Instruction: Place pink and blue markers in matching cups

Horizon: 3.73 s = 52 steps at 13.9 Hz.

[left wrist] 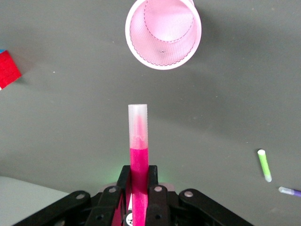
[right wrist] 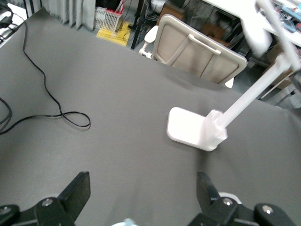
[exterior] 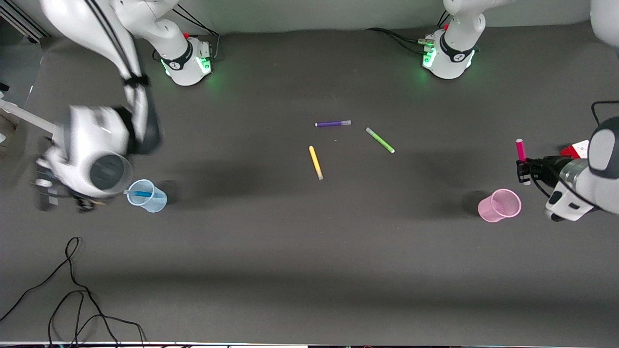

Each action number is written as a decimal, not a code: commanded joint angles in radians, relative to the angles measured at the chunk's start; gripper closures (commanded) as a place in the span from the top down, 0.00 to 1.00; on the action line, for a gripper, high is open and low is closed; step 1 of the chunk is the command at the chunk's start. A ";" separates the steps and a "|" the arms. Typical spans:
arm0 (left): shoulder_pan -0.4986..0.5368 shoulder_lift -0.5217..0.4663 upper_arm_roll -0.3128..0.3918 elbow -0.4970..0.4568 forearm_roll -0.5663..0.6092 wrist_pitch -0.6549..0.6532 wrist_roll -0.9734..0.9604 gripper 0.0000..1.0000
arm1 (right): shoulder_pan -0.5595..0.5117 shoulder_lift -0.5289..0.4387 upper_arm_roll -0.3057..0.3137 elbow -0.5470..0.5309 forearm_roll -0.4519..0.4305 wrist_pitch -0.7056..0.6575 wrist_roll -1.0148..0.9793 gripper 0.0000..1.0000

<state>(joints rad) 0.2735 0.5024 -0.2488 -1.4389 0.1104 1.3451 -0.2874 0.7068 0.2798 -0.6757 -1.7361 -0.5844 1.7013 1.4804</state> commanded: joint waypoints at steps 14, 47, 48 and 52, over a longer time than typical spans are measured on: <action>-0.011 0.304 0.000 0.209 0.054 0.011 0.114 0.00 | -0.087 -0.251 -0.071 0.044 0.605 -0.049 -1.108 1.00; -0.273 -0.482 0.233 -0.184 -0.113 0.212 0.298 1.00 | -0.615 -0.299 0.521 0.049 0.641 -0.136 -1.522 1.00; -0.272 -0.482 0.232 -0.184 -0.115 0.212 0.298 1.00 | -0.613 -0.306 0.521 0.040 0.641 -0.132 -1.523 1.00; -0.272 -0.482 0.232 -0.184 -0.116 0.226 0.298 1.00 | -0.615 -0.292 0.521 0.058 0.641 -0.140 -1.525 1.00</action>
<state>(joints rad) 0.0191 0.0446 -0.0370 -1.5942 0.0069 1.5464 -0.0065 0.0972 0.0056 -0.1610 -1.6558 0.0395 1.5408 -0.0425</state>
